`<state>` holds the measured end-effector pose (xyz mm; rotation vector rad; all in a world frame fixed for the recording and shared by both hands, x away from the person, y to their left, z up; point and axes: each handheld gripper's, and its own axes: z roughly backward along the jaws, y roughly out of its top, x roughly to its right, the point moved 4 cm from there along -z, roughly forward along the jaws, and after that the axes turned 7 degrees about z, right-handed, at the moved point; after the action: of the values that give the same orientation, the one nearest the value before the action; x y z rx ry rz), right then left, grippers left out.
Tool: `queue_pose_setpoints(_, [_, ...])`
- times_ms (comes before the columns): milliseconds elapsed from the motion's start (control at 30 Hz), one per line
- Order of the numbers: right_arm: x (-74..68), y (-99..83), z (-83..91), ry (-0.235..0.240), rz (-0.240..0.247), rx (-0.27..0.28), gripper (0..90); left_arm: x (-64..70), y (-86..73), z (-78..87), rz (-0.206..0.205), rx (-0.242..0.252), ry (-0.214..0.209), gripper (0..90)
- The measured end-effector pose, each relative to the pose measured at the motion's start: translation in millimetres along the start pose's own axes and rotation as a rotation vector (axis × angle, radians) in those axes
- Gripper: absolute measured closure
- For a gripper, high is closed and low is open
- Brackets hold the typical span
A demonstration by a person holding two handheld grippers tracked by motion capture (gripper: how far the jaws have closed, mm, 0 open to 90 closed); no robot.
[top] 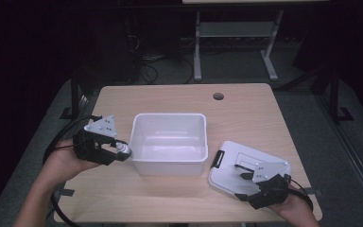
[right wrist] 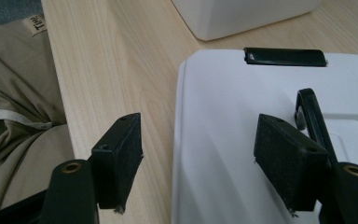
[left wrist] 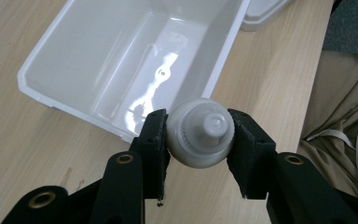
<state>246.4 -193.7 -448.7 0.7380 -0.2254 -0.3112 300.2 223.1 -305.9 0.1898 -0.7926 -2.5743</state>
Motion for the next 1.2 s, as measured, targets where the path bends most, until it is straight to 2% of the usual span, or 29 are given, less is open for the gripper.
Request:
queue_pose_setpoints(867, [1.4, 0.4, 3.0, -0.004, 0.004, 0.011, 31.3, -12.4, 13.7, -20.4, 0.018, -0.015, -0.002, 60.1])
queue_pose_setpoints(1200, [2.0, 0.2, 4.2, -0.009, 0.006, 0.013, 31.1, -15.2, 15.5, -28.7, 0.02, -0.039, 0.001, 60.2])
